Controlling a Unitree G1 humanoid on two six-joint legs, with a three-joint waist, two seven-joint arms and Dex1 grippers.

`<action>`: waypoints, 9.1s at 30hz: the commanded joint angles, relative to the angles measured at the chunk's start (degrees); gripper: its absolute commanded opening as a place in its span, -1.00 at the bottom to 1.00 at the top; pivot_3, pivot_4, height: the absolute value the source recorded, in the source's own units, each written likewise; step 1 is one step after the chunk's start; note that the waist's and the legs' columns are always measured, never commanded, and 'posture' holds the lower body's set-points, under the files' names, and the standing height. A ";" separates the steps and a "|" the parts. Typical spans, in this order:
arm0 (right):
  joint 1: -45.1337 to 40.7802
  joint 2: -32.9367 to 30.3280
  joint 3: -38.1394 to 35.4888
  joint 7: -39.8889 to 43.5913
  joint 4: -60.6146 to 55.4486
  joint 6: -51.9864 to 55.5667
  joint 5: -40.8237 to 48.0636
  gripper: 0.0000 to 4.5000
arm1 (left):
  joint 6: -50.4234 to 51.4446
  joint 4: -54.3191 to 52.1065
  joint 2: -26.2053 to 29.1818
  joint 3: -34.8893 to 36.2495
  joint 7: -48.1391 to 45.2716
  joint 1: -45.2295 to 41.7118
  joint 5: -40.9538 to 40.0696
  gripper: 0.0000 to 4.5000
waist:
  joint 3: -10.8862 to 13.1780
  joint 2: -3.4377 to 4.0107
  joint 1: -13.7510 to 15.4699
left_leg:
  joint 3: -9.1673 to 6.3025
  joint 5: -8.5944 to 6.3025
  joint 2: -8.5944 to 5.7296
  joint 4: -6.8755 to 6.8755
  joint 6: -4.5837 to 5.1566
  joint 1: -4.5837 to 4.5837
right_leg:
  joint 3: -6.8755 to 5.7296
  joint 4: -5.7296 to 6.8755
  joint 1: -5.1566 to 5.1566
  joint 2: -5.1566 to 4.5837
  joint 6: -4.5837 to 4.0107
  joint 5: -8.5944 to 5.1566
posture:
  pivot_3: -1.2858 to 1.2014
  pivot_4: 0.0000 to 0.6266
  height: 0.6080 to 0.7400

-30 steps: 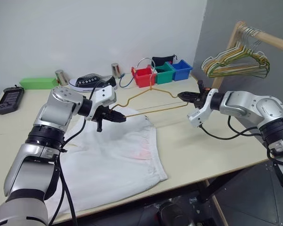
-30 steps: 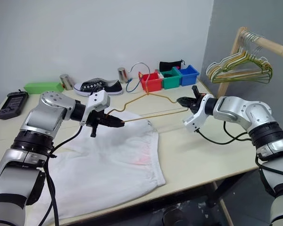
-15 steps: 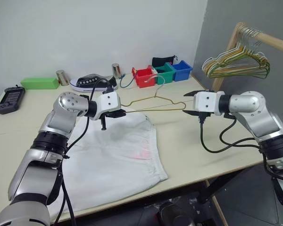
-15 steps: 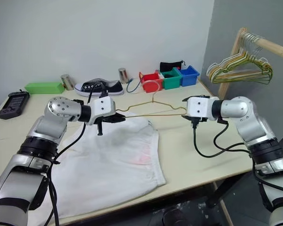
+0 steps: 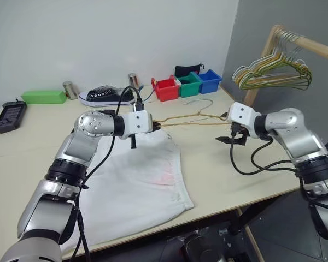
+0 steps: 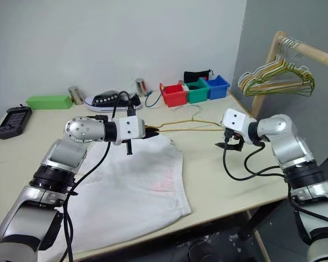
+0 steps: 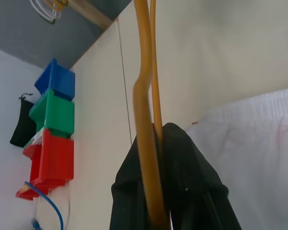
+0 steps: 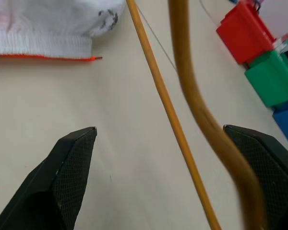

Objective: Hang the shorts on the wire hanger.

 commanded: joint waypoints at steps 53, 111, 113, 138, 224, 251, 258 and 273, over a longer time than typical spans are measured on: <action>2.58 -5.17 -4.51 12.77 12.07 5.75 1.35 -1.00 | 17.60 -20.81 -0.88 10.96 7.33 10.14 -13.32 0.99 | 0.05 0.00 0.25 | -0.02 0.00 0.00 0.02 0.00 0.06 | -0.01 0.00 0.11 0.01 0.02 -0.01 | -0.19 -0.89 1.00; 22.11 -7.23 -0.81 12.51 -13.12 65.25 41.18 -1.00 | 44.24 -55.28 1.50 17.66 20.42 45.37 -27.81 0.99 | 0.66 -0.12 9.03 | -0.38 -0.60 -0.29 0.22 0.25 -0.98 | -0.05 -0.89 -0.25 -0.01 -0.27 -0.47 | -0.11 -0.86 1.00; 21.11 -6.00 -0.64 11.92 -11.76 65.74 41.29 -1.00 | 43.78 -55.04 1.77 17.51 20.33 45.38 -27.40 0.99 | 0.66 -0.11 9.38 | -0.38 -0.60 -0.29 0.21 0.25 -0.98 | -0.05 -0.89 -0.26 0.00 -0.26 -0.47 | -0.10 -0.86 1.00; 19.23 -4.77 -2.78 5.45 -4.41 80.14 55.04 -1.00 | 39.03 -50.58 3.51 16.75 18.66 43.50 -23.93 0.99 | 0.67 0.12 10.85 | -0.46 -0.62 -0.29 0.31 0.31 -1.05 | -0.03 -0.90 -0.21 0.09 0.03 -0.28 | -0.10 -0.86 1.00; 2.55 8.98 8.57 -7.52 -34.17 27.77 -4.75 -1.00 | -11.85 21.90 4.69 -0.66 -13.92 -17.38 1.99 -0.99 | 0.62 0.47 4.70 | -0.90 -0.28 -0.48 1.19 0.55 -1.87 | -0.12 0.94 -1.35 0.09 0.21 -0.16 | -0.19 -1.00 1.00; -2.13 -1.19 -9.67 1.74 -32.08 49.08 14.99 1.00 | -6.07 8.20 11.87 3.51 -11.28 -2.95 0.10 -1.00 | 0.57 0.41 3.35 | -1.00 -0.14 -0.50 1.18 0.52 -1.79 | -0.18 1.06 -1.31 0.05 0.21 -0.16 | -0.17 -1.00 1.00; 11.70 9.18 -12.40 -5.13 -30.04 62.67 23.03 1.00 | 3.49 -0.50 13.58 7.83 -10.40 2.55 -3.86 -1.00 | 0.31 0.06 3.83 | -1.04 -0.12 -0.49 1.15 0.54 -1.46 | -0.22 1.03 -0.94 0.05 0.19 -0.17 | -0.14 -1.00 1.00; 13.73 29.55 -17.56 -20.16 -25.49 70.00 29.76 0.80 | 8.69 -6.62 14.30 8.74 -9.62 5.13 -4.91 -1.00 | 0.32 0.13 7.07 | -1.03 -0.11 -0.50 1.13 0.55 -1.42 | -0.12 1.03 -0.99 0.15 0.17 -0.14 | -0.11 -0.94 1.00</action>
